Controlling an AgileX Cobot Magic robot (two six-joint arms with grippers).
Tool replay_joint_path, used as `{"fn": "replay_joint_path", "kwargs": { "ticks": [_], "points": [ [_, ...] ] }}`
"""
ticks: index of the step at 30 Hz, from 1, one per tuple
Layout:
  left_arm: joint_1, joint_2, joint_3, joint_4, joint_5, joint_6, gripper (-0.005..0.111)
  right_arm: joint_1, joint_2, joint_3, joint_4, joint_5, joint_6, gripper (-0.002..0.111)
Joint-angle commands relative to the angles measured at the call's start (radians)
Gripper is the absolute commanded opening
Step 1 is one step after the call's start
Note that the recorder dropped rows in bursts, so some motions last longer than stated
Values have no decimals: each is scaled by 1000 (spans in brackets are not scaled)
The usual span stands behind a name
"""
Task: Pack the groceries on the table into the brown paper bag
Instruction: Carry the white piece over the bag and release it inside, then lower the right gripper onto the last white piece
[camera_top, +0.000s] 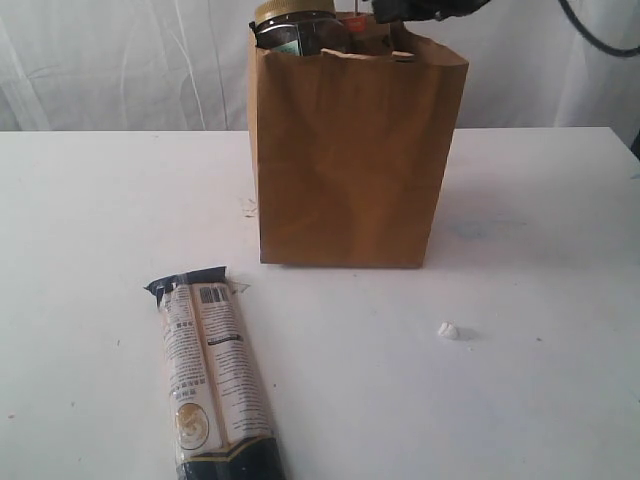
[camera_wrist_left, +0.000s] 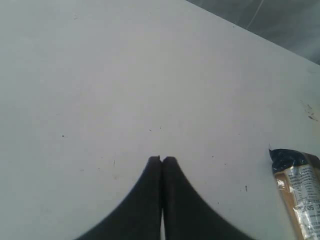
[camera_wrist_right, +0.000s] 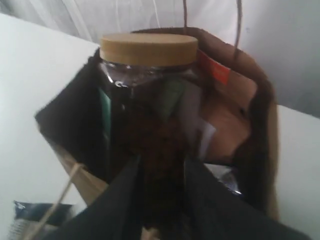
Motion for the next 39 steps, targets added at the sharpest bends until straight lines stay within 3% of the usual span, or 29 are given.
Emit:
{"fn": "replay_joint_path", "kwargs": {
  "ticks": [1, 8, 12, 17, 24, 32, 34, 37, 39],
  "points": [
    [-6, -6, 4, -3, 2, -2, 0, -2, -91, -6, -265, 67, 59, 27],
    [-6, -6, 4, -3, 2, -2, 0, -4, -194, -6, -730, 253, 261, 27],
    [-6, -6, 4, -3, 2, -2, 0, -20, -203, -6, -920, 470, 446, 27],
    [-6, -6, 4, -3, 2, -2, 0, -49, -218, 100, -797, 528, 503, 27],
    [-6, -6, 4, -3, 2, -2, 0, -51, -204, 406, -679, 528, 461, 27],
    [-6, -6, 4, -3, 2, -2, 0, -51, -130, 665, -434, 43, 423, 27],
    [-6, -6, 4, -3, 2, -2, 0, -47, -99, 682, -323, -16, 306, 28],
    [-6, -6, 4, -3, 2, -2, 0, -31, -8, 690, -204, -26, 195, 43],
    [-6, -6, 4, -3, 2, -2, 0, -20, 36, 690, -199, -43, 197, 46]
  ]
}}
